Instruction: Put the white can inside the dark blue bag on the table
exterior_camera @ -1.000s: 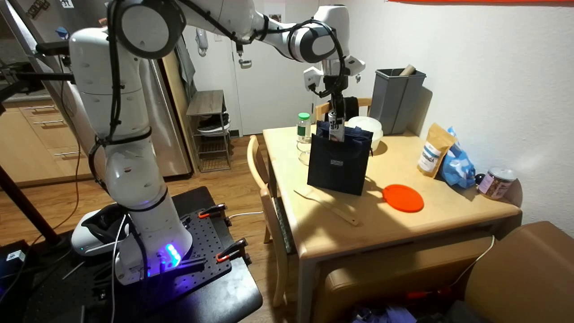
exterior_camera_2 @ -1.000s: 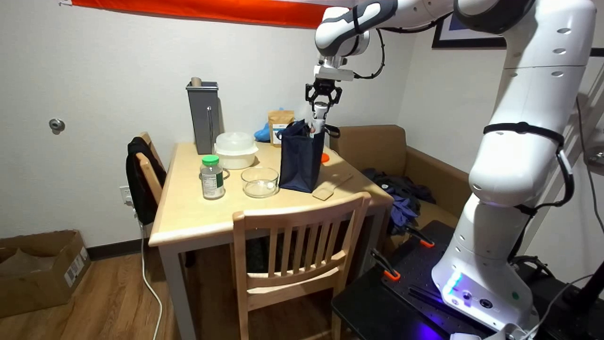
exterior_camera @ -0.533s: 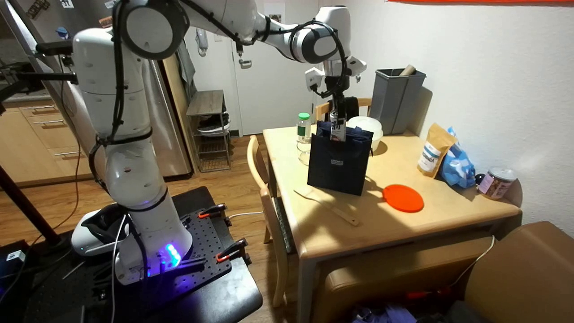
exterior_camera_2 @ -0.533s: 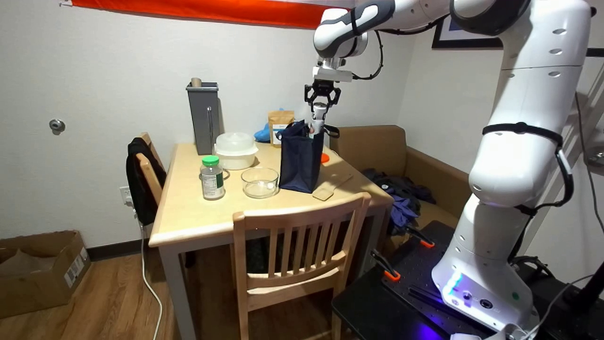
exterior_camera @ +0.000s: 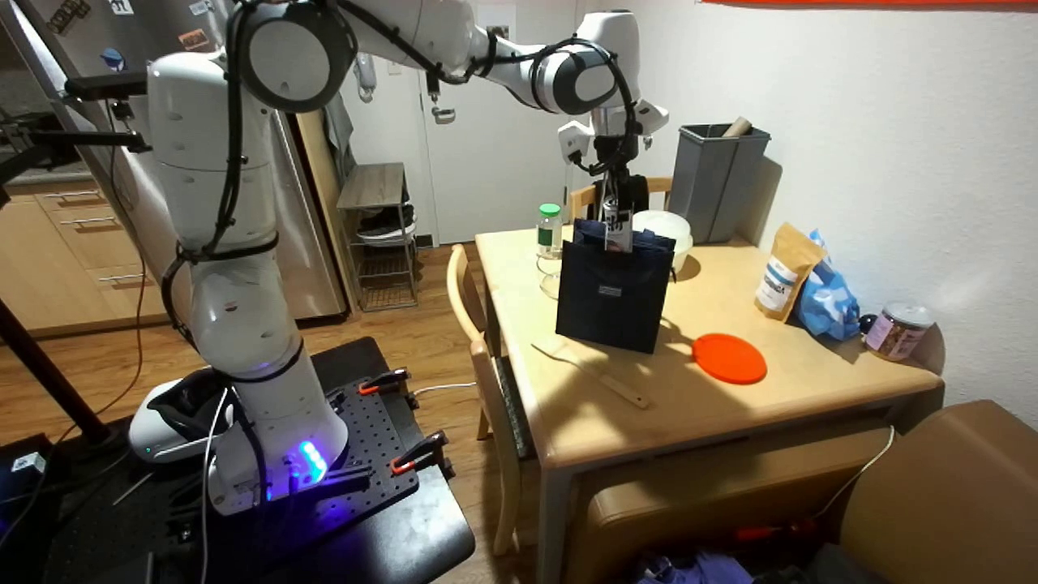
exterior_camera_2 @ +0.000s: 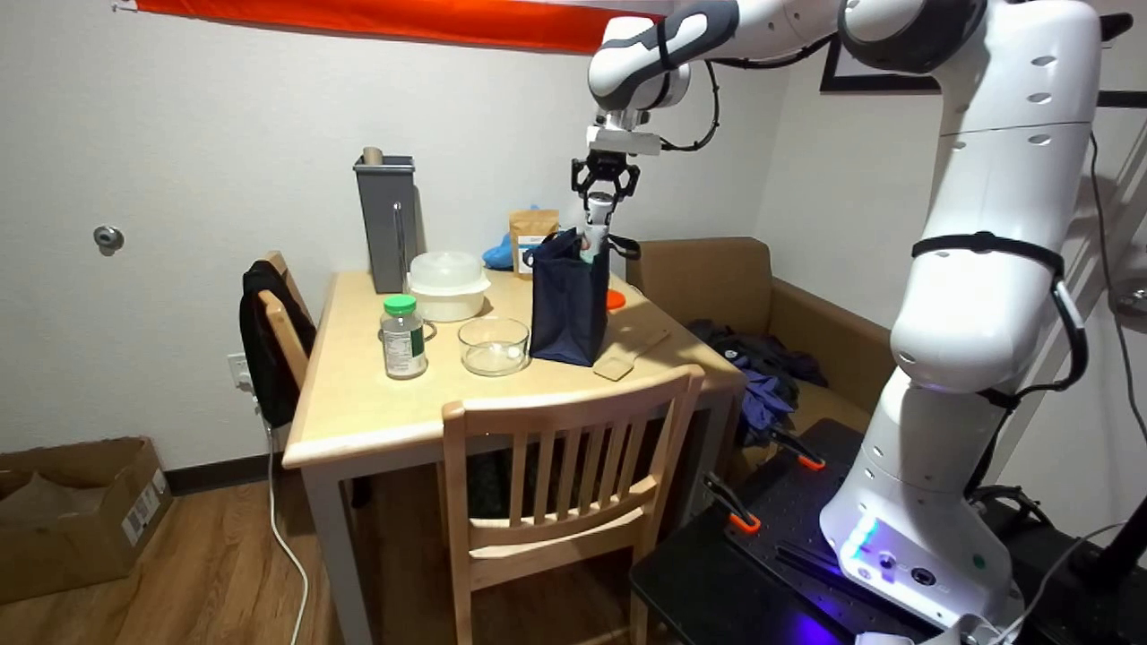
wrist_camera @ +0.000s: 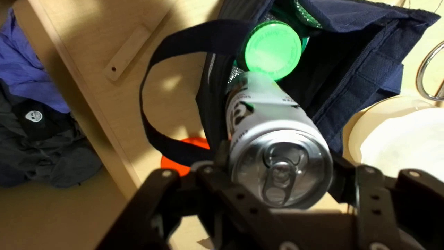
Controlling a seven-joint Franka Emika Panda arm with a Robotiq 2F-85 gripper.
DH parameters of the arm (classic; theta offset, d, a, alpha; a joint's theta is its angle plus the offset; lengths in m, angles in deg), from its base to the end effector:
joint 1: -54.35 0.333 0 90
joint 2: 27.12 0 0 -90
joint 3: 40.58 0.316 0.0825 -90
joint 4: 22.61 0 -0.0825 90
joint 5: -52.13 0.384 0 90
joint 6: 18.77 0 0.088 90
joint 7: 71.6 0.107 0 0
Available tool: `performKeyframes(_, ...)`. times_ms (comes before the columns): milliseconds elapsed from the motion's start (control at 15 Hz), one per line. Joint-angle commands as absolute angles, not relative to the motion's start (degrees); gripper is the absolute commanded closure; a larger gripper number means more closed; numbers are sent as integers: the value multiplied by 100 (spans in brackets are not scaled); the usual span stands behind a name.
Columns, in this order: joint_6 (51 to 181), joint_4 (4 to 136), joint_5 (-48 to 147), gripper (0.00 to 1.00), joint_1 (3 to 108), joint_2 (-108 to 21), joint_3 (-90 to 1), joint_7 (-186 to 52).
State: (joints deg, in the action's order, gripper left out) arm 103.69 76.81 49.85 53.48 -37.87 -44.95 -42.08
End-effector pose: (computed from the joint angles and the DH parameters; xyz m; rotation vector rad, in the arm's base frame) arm 0.6350 -0.0569 0.4877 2.9861 -0.9010 0.3454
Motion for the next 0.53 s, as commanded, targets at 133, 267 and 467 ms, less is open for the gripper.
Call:
performKeyframes(133, 10597, 7689, 4991, 47, 5447, -3685, -4412, -4346)
performKeyframes(267, 10511, 7599, 4996, 50, 5429, -3789, -4438, -4275)
performKeyframes(467, 10525, 7602, 4996, 41, 5473, -3806, -4421, -4283)
